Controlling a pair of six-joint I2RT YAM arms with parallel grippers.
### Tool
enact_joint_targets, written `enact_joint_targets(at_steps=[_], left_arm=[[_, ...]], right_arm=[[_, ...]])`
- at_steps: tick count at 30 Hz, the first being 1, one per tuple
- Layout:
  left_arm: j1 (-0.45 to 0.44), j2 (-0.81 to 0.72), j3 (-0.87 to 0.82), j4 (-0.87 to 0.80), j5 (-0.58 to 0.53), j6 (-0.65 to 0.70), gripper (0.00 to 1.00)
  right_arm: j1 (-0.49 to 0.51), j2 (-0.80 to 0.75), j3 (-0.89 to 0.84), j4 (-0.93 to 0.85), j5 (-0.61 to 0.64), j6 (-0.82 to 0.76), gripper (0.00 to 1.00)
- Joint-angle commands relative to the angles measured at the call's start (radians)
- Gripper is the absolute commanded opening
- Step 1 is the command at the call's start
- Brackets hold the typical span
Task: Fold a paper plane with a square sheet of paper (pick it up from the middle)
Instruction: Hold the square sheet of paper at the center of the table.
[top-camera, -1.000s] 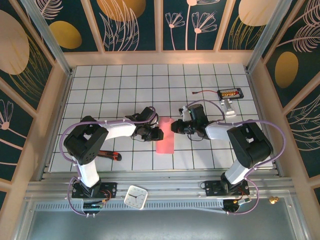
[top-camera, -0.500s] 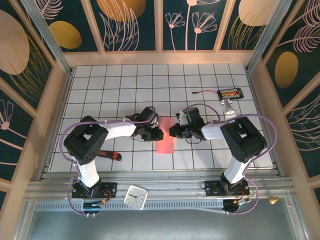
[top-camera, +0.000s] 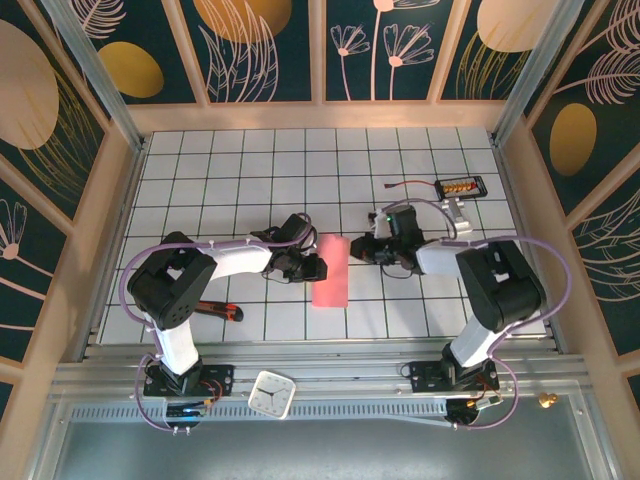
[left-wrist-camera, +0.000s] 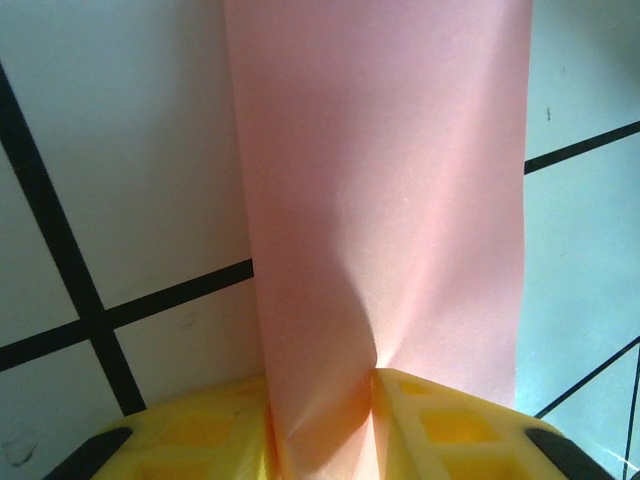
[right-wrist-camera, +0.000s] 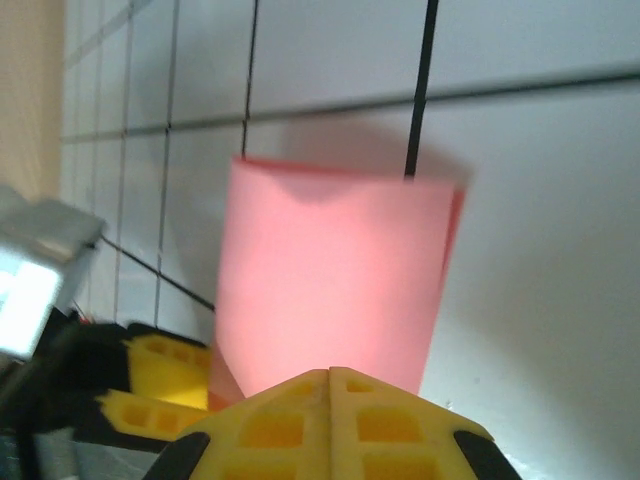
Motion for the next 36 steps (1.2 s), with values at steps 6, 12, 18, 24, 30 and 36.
enact_joint_targets(at_steps=[6, 12, 18, 24, 30, 36], left_arm=[[0.012, 0.087, -0.039, -0.093, -0.172, 0.027, 0.31], [0.011, 0.089, -0.038, -0.095, -0.173, 0.026, 0.33], [0.012, 0.087, -0.041, -0.096, -0.174, 0.026, 0.32], [0.011, 0.085, -0.044, -0.094, -0.177, 0.022, 0.32], [0.011, 0.083, -0.046, -0.094, -0.18, 0.024, 0.31], [0.011, 0.081, -0.053, -0.092, -0.179, 0.023, 0.3]], right_arm=[[-0.033, -0.014, 0.0, -0.014, 0.015, -0.007, 0.0], [0.01, 0.042, 0.04, 0.015, 0.014, 0.006, 0.0], [0.035, 0.084, 0.068, 0.024, 0.011, 0.012, 0.0], [0.035, 0.077, 0.063, 0.004, 0.029, -0.003, 0.0], [0.031, 0.062, 0.056, -0.012, 0.036, -0.015, 0.0], [0.024, 0.055, 0.052, -0.017, 0.037, -0.019, 0.0]])
